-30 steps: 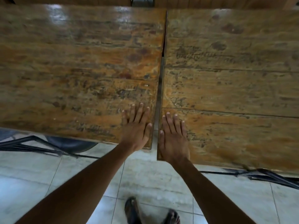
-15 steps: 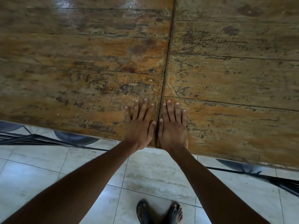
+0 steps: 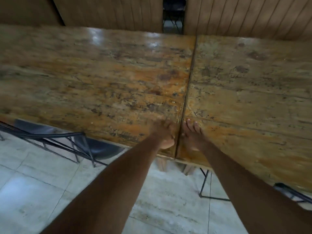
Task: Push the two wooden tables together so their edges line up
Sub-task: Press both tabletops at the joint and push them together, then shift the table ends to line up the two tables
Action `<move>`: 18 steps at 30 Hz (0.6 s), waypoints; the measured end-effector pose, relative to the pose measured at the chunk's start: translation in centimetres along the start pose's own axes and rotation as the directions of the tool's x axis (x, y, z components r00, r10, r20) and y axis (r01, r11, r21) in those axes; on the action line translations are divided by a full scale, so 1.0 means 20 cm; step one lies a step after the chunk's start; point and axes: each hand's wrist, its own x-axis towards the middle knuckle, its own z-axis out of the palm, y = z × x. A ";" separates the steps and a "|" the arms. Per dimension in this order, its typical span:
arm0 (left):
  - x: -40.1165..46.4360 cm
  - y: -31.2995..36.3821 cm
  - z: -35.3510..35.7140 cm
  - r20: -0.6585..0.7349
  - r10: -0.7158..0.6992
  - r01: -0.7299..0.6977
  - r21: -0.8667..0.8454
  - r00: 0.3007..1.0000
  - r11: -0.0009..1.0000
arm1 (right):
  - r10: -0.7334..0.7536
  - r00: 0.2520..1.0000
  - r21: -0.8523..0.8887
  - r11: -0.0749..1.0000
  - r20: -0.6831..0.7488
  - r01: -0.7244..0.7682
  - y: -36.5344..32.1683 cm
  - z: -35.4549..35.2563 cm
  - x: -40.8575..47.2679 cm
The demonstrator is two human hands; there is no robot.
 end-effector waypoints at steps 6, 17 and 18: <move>-0.46 -0.30 -0.20 -0.220 -0.039 0.044 0.021 0.975 0.999 | -0.020 0.999 -0.006 1.000 -0.048 0.020 -0.48 -0.15 -0.23; -1.69 -1.57 -0.15 -0.458 -0.260 0.282 -0.020 0.850 0.959 | -0.274 0.934 -0.040 0.961 -0.231 0.272 -2.10 0.01 -0.65; -1.83 -1.73 -0.13 -0.464 -0.292 0.313 -0.034 0.836 0.949 | -0.305 0.923 -0.054 0.952 -0.236 0.301 -2.30 0.04 -0.68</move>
